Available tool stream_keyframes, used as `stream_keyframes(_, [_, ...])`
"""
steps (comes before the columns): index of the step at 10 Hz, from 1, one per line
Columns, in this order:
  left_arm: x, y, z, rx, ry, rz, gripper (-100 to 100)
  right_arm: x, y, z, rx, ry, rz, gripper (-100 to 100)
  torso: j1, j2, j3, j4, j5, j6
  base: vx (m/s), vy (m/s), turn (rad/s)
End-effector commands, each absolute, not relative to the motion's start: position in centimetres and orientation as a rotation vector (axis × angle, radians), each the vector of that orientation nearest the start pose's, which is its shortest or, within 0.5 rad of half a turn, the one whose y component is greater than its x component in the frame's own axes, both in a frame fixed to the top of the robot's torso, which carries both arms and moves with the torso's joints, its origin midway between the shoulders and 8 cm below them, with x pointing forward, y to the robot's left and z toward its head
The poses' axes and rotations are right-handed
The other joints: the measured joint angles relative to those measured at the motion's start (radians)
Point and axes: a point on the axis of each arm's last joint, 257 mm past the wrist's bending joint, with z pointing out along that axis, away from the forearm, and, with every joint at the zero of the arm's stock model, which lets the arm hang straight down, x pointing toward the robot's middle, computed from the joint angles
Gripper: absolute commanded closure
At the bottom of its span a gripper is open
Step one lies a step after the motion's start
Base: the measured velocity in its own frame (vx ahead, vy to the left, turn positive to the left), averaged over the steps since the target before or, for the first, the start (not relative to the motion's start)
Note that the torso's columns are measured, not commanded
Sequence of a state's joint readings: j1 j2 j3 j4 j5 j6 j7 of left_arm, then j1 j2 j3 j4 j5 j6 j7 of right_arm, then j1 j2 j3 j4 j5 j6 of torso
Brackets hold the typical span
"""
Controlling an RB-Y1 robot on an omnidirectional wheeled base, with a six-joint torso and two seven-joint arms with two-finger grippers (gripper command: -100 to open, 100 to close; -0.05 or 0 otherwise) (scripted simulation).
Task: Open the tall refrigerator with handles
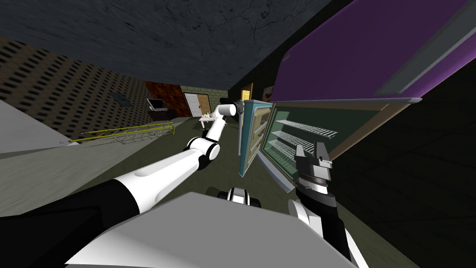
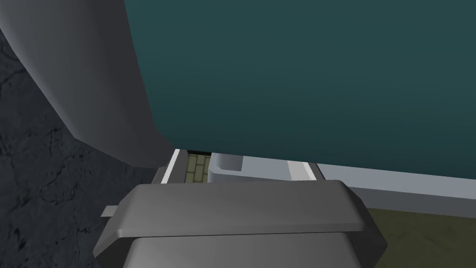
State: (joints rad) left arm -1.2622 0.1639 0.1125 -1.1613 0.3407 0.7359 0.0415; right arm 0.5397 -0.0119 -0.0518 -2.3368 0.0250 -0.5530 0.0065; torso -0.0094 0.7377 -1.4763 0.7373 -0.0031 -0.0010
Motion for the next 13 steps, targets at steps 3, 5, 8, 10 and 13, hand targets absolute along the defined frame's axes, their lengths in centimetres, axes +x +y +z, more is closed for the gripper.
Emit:
stream_keyframes(3, [69.1,2.7,19.8,-1.051,1.446,-1.612,-100,31.8,-28.9,4.7,0.560,0.589,1.233,0,0.006,-0.007,-0.005,0.002,0.001,0.003,0.108,0.165,-0.045])
stream_keyframes(5, [68.5,2.7,21.5,-1.048,1.450,-1.618,-100,31.8,-28.9,4.8,0.561,0.588,1.233,0,-0.005,0.002,-0.001,0.006,-0.002,0.000,-0.002,-0.031,0.058])
stream_keyframes(8, [68.3,2.7,22.0,-1.047,1.451,-1.620,-100,31.8,-28.9,4.8,0.561,0.588,1.233,0,-0.002,0.002,-0.003,0.015,-0.003,0.002,0.003,-0.029,0.017])
stream_keyframes(10, [67.8,2.7,23.1,-1.045,1.453,-1.625,-100,31.8,-28.9,4.7,0.561,0.588,1.233,0,-0.004,0.002,-0.004,0.017,-0.004,0.003,0.004,0.003,0.009])
stream_keyframes(13, [67.6,2.8,23.6,-1.044,1.454,-1.627,-100,31.8,-28.9,4.7,0.561,0.588,1.233,0,-0.007,0.005,-0.002,0.020,-0.006,0.003,0.011,-0.002,0.007])
